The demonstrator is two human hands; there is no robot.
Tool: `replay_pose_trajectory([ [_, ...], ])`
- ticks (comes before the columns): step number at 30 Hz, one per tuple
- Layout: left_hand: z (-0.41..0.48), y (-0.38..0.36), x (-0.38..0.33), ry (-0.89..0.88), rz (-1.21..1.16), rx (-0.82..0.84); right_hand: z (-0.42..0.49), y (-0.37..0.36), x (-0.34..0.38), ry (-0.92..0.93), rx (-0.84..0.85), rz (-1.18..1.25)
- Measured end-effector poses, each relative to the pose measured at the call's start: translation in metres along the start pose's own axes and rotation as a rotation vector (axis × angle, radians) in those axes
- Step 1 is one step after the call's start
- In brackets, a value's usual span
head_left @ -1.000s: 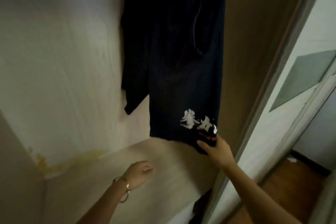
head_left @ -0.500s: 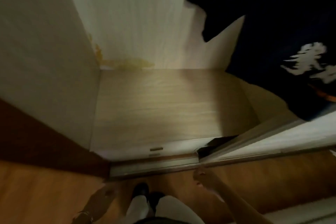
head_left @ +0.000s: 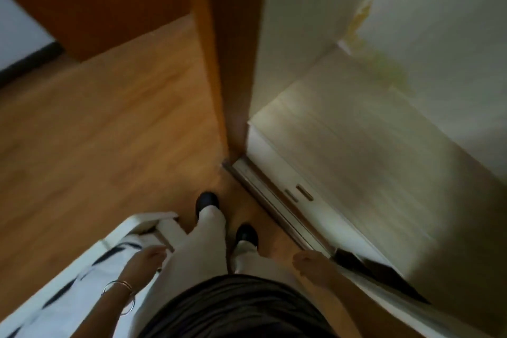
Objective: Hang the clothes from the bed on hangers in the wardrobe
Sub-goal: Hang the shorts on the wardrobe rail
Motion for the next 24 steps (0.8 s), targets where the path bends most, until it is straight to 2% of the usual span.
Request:
replay_pose_trajectory([
  [3,-0.010,0.014,0.030,0.053,-0.128,-0.088,0.004,0.012,0.048,-0.004,0.084,-0.094],
  [8,-0.006,0.042,0.051,0.072,-0.412,-0.161,0.006,0.030,0.173,0.088,0.121,-0.269],
  [13,0.011,0.100,0.054,0.103,-0.468,-0.155,0.008,0.019,0.311,0.181,0.085,-0.401],
  [18,0.031,0.165,0.073,0.119,-0.767,-0.188,0.023,-0.005,0.422,0.272,0.039,-0.510],
  [24,0.046,0.217,0.089,0.174,-1.029,-0.308,0.054,-0.022,0.517,0.275,0.023,-0.625],
])
Point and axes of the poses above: each hand's wrist, its own z-axis towards the middle knuckle, its own y-axis out of the back of the hand, x = y × z, the point moved 6 cm from there along z, towards the middle knuckle, and after that the axes turned 9 degrees about x, right-handed, at the moved point
